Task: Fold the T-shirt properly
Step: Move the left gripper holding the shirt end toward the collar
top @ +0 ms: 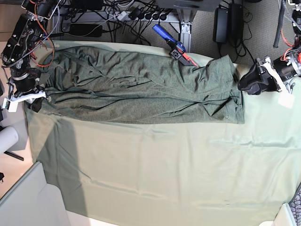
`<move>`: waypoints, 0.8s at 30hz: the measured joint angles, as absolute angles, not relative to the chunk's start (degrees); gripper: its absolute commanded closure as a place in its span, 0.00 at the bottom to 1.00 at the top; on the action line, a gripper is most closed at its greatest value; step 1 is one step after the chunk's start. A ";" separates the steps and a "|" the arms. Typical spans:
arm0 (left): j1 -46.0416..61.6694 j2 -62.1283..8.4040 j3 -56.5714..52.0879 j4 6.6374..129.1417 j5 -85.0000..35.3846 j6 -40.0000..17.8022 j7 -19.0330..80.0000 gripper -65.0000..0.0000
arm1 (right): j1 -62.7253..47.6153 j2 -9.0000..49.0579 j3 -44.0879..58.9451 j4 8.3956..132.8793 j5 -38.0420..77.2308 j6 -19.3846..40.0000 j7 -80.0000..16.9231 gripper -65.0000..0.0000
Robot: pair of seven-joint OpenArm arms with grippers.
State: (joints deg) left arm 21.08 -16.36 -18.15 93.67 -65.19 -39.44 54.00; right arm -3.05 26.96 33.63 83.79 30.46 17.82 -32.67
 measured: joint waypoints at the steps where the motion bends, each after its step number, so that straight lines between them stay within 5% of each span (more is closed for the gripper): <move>1: 21.06 -16.29 -17.76 93.67 -65.39 -39.44 53.98 0.39 | -3.05 26.96 33.63 83.79 30.44 17.82 -32.71 0.87; 24: 24.43 -16.19 -15.05 93.65 -63.33 -39.42 52.42 0.39 | -3.05 26.96 33.63 83.79 30.44 17.80 -32.69 0.87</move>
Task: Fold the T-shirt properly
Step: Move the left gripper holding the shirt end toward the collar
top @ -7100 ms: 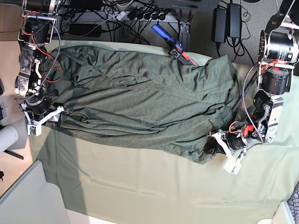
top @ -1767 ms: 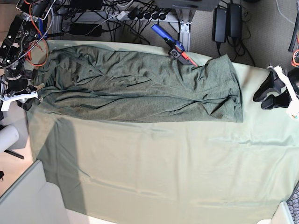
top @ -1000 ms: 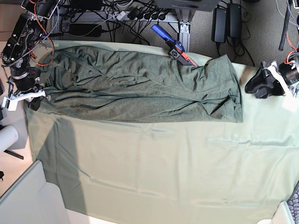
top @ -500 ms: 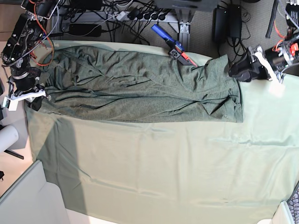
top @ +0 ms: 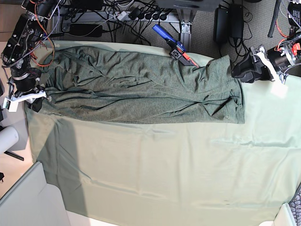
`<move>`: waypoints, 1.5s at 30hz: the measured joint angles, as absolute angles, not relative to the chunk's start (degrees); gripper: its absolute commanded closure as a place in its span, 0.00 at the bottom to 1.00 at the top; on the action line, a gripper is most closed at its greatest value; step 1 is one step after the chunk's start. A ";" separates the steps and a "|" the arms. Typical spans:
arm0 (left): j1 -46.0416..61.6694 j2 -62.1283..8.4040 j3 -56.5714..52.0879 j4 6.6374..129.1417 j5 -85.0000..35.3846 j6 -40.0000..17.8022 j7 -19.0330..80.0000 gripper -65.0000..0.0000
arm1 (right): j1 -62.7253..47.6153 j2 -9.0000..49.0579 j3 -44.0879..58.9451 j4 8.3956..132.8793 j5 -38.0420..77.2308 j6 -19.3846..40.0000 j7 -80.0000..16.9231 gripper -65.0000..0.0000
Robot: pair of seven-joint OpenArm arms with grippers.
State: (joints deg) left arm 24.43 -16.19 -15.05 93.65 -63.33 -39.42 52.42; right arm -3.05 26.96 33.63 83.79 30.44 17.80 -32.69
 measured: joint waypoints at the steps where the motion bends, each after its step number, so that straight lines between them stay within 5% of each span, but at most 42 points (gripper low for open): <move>1: 24.38 -16.12 -15.05 93.65 -63.05 -39.42 51.94 0.39 | -3.05 26.96 33.63 83.79 30.44 17.82 -32.67 0.87; 19: 23.88 -9.96 -15.14 93.65 -55.94 -39.03 47.92 0.39 | -3.05 26.98 33.63 83.79 30.46 17.80 -32.67 0.87; 45: 17.96 1.06 -13.65 93.73 -44.69 -29.32 42.59 0.39 | -3.05 26.96 33.63 83.79 30.85 17.82 -33.32 0.87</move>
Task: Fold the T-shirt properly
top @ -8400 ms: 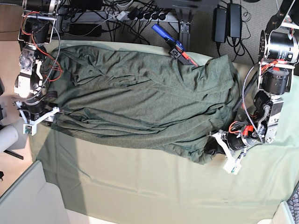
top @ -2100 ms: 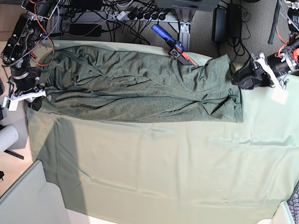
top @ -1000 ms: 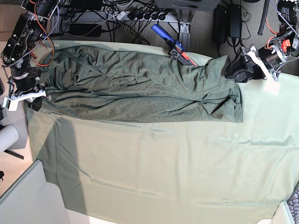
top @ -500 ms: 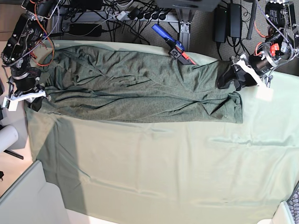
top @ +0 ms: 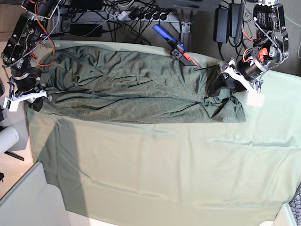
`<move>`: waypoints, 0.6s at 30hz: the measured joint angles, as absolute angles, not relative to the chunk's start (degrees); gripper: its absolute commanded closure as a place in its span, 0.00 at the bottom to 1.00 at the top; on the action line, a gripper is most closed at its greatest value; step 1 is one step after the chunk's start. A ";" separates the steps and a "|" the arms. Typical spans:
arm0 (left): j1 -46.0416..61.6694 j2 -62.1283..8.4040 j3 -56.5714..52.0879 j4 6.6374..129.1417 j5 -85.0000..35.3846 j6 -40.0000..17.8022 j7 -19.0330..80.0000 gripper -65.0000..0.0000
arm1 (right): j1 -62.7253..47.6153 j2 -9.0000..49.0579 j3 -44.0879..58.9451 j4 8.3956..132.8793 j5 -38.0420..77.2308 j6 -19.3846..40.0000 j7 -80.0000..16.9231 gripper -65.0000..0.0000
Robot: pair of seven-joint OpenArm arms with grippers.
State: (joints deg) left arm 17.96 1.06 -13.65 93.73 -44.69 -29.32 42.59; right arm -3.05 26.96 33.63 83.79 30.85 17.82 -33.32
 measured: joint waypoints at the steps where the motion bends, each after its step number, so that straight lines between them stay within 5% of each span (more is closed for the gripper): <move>1: 17.30 1.13 -13.56 93.71 -44.29 -28.77 42.59 0.39 | -3.05 26.96 33.63 83.79 30.87 17.82 -33.34 0.87; 18: 9.63 3.64 -13.85 86.17 -42.41 -26.35 39.57 0.39 | -3.05 26.98 33.63 83.79 30.89 17.82 -33.76 0.87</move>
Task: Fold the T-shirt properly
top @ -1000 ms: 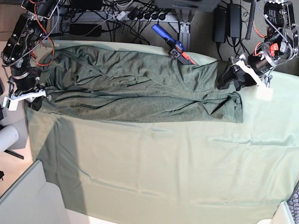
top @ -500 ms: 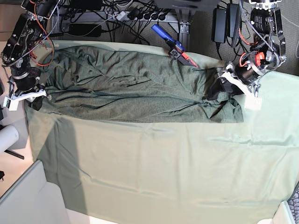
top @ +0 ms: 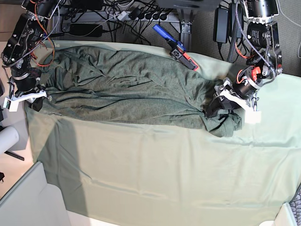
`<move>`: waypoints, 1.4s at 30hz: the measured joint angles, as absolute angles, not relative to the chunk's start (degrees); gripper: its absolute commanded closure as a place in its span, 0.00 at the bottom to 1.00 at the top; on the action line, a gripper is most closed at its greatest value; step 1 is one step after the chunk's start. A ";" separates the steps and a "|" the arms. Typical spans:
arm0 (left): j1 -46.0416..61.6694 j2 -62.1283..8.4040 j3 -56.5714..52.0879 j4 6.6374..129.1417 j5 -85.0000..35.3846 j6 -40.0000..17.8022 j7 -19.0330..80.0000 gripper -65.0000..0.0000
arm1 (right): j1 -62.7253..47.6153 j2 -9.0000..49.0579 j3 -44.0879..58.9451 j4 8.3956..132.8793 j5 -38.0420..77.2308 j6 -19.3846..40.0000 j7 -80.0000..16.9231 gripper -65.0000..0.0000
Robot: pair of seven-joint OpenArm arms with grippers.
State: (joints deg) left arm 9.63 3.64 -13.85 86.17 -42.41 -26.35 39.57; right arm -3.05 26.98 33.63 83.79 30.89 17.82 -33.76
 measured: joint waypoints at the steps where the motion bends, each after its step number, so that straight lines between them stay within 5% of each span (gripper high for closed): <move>1: 9.56 3.79 -13.85 86.17 -42.22 -26.35 39.57 0.39 | -3.05 26.98 33.63 83.79 30.87 17.82 -33.87 0.87; 8: 8.69 3.97 -13.85 85.89 -41.76 -26.33 39.79 0.45 | -3.05 26.96 33.63 83.79 30.89 17.82 -33.93 0.87; 15: 7.22 6.22 -13.93 85.82 -36.01 -26.15 40.14 1.00 | -3.05 26.96 33.63 83.79 31.75 17.82 -33.95 0.87; 19: 5.34 6.39 -13.87 85.58 -33.98 -27.05 40.69 1.00 | -3.05 26.96 33.63 83.79 31.79 17.82 -34.20 0.89; 22: 4.58 6.37 -13.89 85.58 -33.93 -27.49 40.66 1.00 | -3.05 26.96 33.63 83.79 33.39 17.82 -34.17 1.00; 35: 4.73 3.92 -13.82 85.58 -34.02 -28.42 41.12 1.00 | -3.01 26.96 33.61 89.38 42.19 23.64 -34.63 1.00; 38: 5.21 2.11 -13.82 85.58 -34.09 -28.64 41.41 0.93 | -2.68 27.03 32.38 90.52 43.51 23.86 -34.59 0.73; 42: 6.20 -0.40 -13.67 85.58 -34.81 -28.80 41.52 0.76 | -0.32 27.29 25.17 90.48 43.03 23.94 -34.72 0.68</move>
